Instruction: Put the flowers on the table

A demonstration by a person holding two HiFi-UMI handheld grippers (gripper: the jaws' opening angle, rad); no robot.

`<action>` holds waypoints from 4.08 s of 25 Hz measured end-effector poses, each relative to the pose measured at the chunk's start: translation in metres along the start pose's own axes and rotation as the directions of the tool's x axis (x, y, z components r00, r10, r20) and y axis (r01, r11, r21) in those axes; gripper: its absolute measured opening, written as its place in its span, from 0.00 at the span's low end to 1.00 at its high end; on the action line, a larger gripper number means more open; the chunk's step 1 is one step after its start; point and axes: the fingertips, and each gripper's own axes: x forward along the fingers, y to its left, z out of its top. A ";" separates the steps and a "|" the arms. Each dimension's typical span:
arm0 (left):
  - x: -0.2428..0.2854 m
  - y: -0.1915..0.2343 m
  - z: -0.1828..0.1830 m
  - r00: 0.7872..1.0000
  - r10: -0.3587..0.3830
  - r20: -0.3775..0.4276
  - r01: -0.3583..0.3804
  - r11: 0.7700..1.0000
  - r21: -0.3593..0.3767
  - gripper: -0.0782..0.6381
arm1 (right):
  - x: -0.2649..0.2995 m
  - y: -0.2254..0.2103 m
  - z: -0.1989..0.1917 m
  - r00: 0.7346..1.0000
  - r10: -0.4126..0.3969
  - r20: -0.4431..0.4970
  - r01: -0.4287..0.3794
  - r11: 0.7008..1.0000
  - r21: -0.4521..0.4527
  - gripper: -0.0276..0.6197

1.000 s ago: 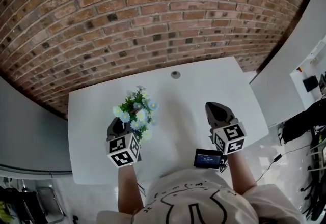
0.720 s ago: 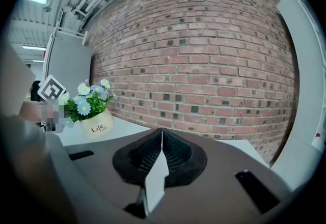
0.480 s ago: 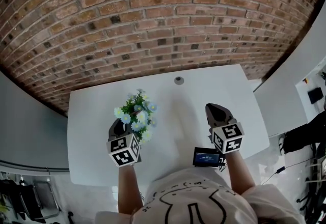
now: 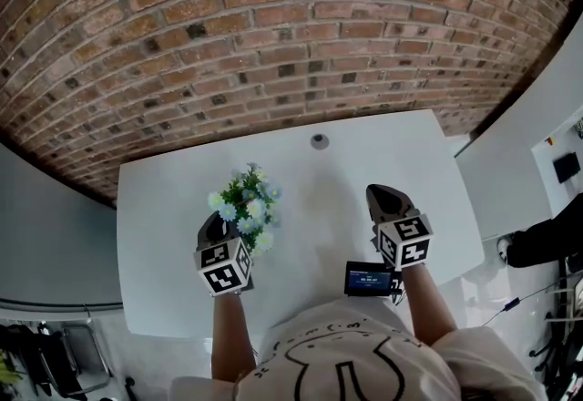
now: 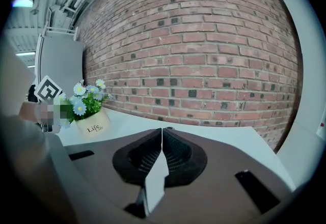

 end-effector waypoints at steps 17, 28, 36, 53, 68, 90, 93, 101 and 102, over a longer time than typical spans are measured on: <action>0.043 0.005 -0.037 0.993 0.016 -0.117 -0.019 0.999 -0.029 0.18 | 0.056 -0.021 -0.048 0.989 0.012 -0.150 -0.005 0.999 0.046 0.07; 0.057 0.008 -0.054 0.985 0.019 -0.169 -0.027 0.999 -0.043 0.18 | 0.071 -0.020 -0.065 0.979 0.040 -0.200 -0.027 0.997 0.069 0.07; 0.064 0.008 -0.057 0.984 0.018 -0.175 -0.024 0.999 -0.035 0.18 | 0.077 -0.017 -0.070 0.974 0.062 -0.217 -0.048 0.996 0.070 0.07; 0.060 0.014 -0.057 0.979 -0.011 -0.205 -0.009 0.995 -0.096 0.28 | 0.069 -0.020 -0.066 0.980 0.040 -0.196 -0.026 0.997 0.072 0.07; 0.041 0.016 -0.047 0.986 0.005 -0.169 -0.027 0.991 -0.128 0.27 | 0.049 -0.022 -0.045 0.992 0.012 -0.129 -0.002 0.997 0.071 0.07; -0.023 0.009 -0.022 0.999 0.002 -0.042 -0.006 0.995 -0.097 0.22 | -0.021 -0.006 -0.015 0.999 -0.039 -0.001 0.039 0.998 0.048 0.07; -0.034 0.008 -0.017 1.000 0.001 -0.003 -0.002 0.997 -0.083 0.18 | -0.034 -0.002 -0.014 0.999 -0.049 0.024 0.048 0.998 0.041 0.07; -0.065 -0.006 0.003 0.989 -0.015 0.149 0.012 1.000 0.024 0.13 | -0.061 0.005 -0.015 0.994 -0.073 0.078 0.069 0.996 0.049 0.07; -0.069 -0.008 0.006 0.985 -0.028 0.171 0.022 0.999 0.035 0.13 | -0.065 0.006 -0.015 0.994 -0.075 0.085 0.071 0.996 0.046 0.07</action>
